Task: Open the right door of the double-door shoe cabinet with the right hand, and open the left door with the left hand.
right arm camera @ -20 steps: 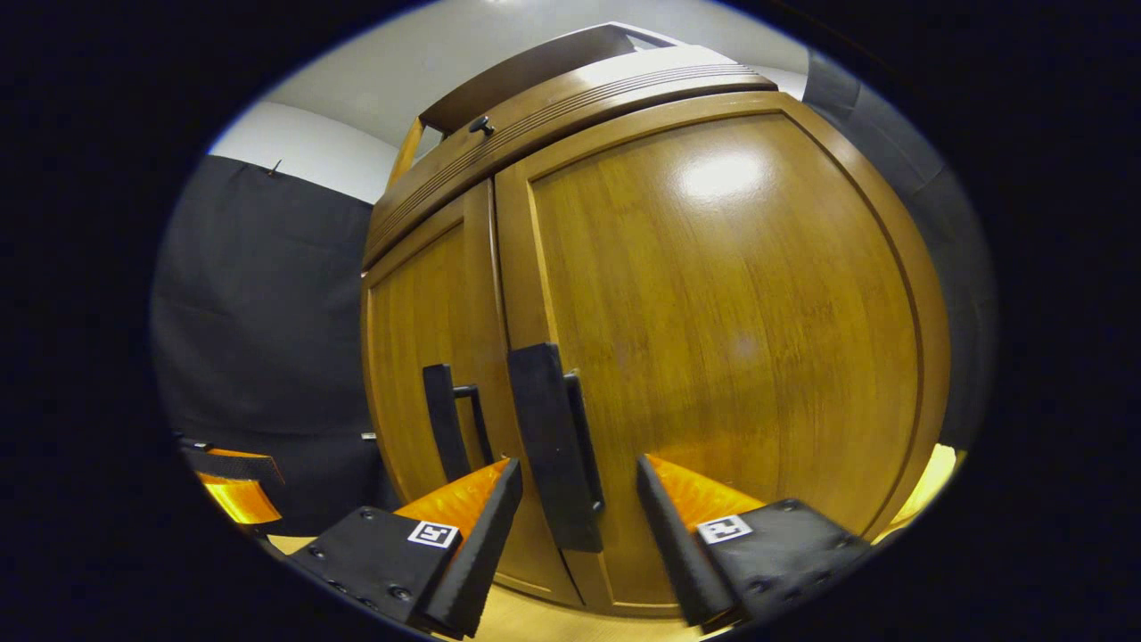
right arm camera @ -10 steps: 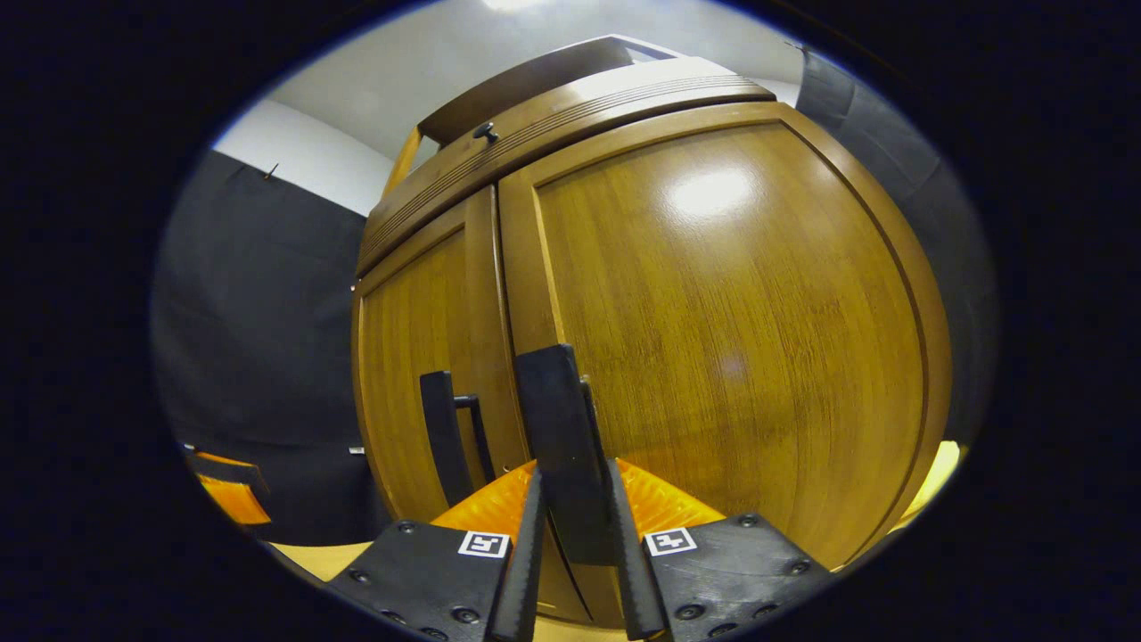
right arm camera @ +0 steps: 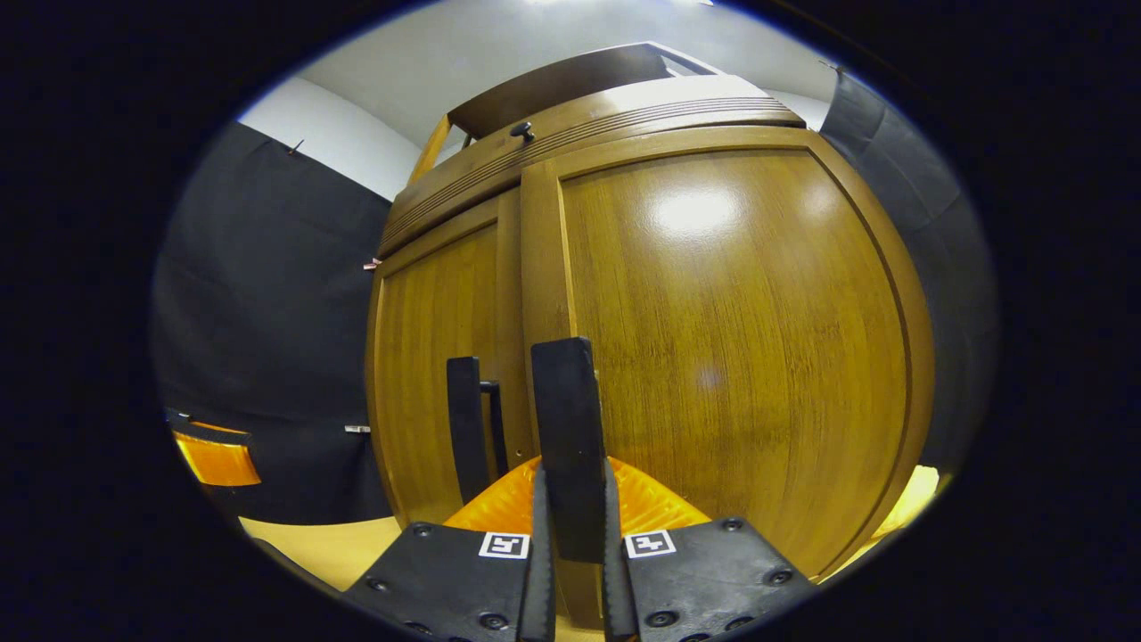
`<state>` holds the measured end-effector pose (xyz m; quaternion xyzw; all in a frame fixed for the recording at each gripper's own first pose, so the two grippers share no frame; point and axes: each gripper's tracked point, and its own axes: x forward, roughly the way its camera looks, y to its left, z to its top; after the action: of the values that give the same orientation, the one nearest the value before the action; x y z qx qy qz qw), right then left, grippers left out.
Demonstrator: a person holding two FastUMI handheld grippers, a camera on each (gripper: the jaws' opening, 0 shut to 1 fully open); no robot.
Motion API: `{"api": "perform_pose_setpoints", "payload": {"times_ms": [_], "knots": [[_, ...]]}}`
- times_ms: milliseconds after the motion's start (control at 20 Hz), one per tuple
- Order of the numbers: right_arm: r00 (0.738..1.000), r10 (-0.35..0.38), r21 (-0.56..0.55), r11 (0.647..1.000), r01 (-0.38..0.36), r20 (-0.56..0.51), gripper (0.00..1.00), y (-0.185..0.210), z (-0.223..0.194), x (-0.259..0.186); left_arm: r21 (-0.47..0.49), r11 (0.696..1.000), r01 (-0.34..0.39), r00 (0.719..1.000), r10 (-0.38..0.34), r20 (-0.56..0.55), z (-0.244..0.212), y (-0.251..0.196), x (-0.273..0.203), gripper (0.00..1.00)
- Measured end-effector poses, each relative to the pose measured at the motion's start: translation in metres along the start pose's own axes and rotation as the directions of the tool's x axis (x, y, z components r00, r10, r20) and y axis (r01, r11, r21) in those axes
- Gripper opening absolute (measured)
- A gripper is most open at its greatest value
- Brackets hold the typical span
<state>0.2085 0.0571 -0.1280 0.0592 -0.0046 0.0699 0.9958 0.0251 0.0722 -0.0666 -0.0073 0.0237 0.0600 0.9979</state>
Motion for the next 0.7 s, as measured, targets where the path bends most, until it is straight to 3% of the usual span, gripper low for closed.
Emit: {"api": "perform_pose_setpoints", "payload": {"times_ms": [100,200,250,650,700], "knots": [[1.000,0.001,-0.018,1.000,-0.001,-0.008,0.24,0.002,0.001,-0.010,-0.003,1.000,0.001,1.000,-0.001,0.001,0.001,-0.002,-0.003,0.87],[1.000,0.006,-0.022,1.000,-0.006,-0.016,0.24,0.003,0.004,-0.021,-0.009,1.000,0.008,1.000,-0.008,0.000,0.000,-0.006,-0.007,0.87],[1.000,0.006,-0.023,1.000,-0.007,-0.019,0.19,0.004,0.005,-0.025,-0.009,1.000,0.008,1.000,-0.008,0.001,0.001,-0.008,-0.010,0.87],[0.999,0.002,-0.038,0.999,-0.004,-0.047,0.19,0.004,0.015,-0.065,0.002,1.000,0.030,0.999,-0.030,0.031,0.016,-0.026,-0.029,0.84],[0.999,-0.001,-0.048,0.999,-0.002,-0.051,0.24,0.003,0.017,-0.071,0.002,0.999,0.041,0.999,-0.041,0.034,0.017,-0.031,-0.031,0.84]]}}
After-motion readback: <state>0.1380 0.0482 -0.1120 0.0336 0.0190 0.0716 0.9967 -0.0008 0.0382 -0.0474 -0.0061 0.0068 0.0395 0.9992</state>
